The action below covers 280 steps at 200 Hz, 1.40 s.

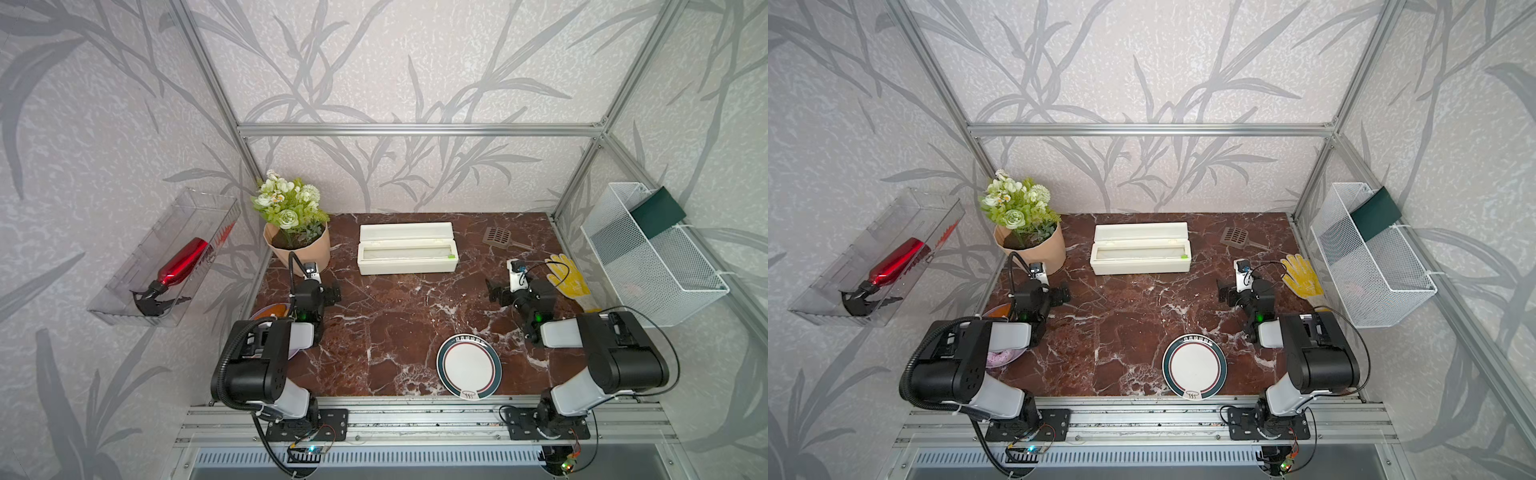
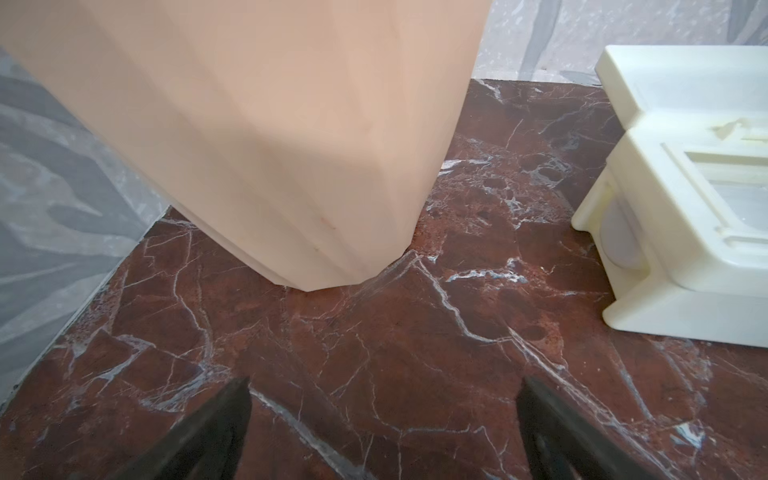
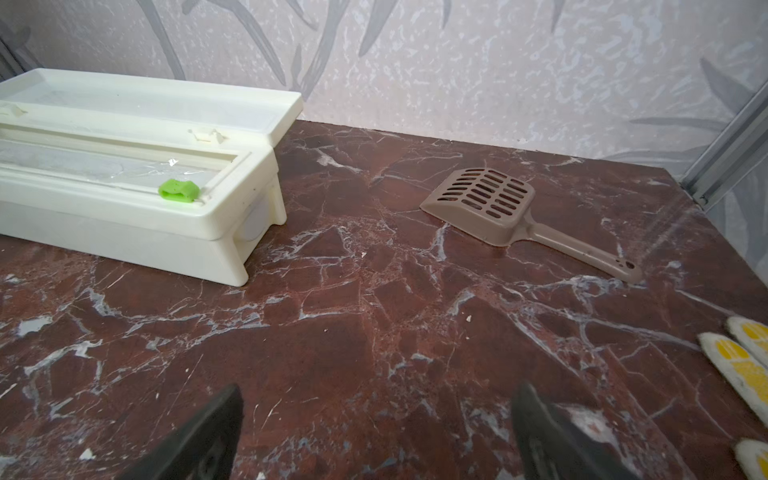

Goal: Wrap the plate with plastic wrap
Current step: Move the plate to the center of the board.

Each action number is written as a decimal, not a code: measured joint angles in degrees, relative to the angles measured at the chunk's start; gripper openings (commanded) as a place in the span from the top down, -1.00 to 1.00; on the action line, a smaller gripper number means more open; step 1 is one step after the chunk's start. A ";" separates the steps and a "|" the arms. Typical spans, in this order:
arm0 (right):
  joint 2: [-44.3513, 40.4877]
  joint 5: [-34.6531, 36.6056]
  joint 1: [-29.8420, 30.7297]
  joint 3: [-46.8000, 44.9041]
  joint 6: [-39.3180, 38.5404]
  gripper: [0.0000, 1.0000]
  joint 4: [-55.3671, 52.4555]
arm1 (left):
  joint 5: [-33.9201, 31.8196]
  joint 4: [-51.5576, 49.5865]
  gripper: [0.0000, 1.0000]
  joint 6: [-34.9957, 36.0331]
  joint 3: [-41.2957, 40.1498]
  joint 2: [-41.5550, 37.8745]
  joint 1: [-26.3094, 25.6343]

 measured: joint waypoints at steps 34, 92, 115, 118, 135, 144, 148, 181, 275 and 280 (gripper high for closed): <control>0.00 -0.24 0.00 0.00 -0.02 -0.98 0.00 | 0.02 -0.02 -0.99 0.00 0.00 0.00 0.00; 0.00 -0.72 -0.07 0.00 -0.02 -0.98 0.02 | 0.02 -0.02 -0.98 0.00 0.00 0.00 0.00; 0.00 -2.16 -0.39 0.00 -0.04 -0.98 0.07 | 0.02 0.00 -0.98 0.00 0.00 0.00 0.00; 0.00 -2.34 -0.46 0.00 -0.02 -0.98 0.07 | 0.02 -0.02 -0.98 0.00 0.00 0.00 0.00; 0.00 -3.21 -0.81 0.00 -0.02 -0.98 0.09 | 0.02 0.00 -0.98 0.00 0.00 0.00 0.00; 0.00 -3.50 -0.94 0.00 -0.02 -0.98 0.09 | 0.02 -0.02 -0.98 0.00 0.00 0.00 0.00; 0.00 -3.61 -0.98 0.00 -0.02 -0.98 0.09 | 0.02 0.00 -0.98 0.00 0.00 0.00 0.00; -0.55 -3.80 -0.98 -0.31 0.02 -0.98 -0.15 | 2.58 -1.31 -0.98 1.05 0.04 -1.25 -0.02; -45.40 13.38 25.97 19.37 5.77 -0.98 -50.71 | -6.16 -41.81 -0.98 0.24 21.73 -34.23 -34.10; -46.77 14.14 27.04 21.62 8.13 -0.98 -55.10 | -7.45 -44.83 -0.98 -1.44 23.15 -34.69 -36.39</control>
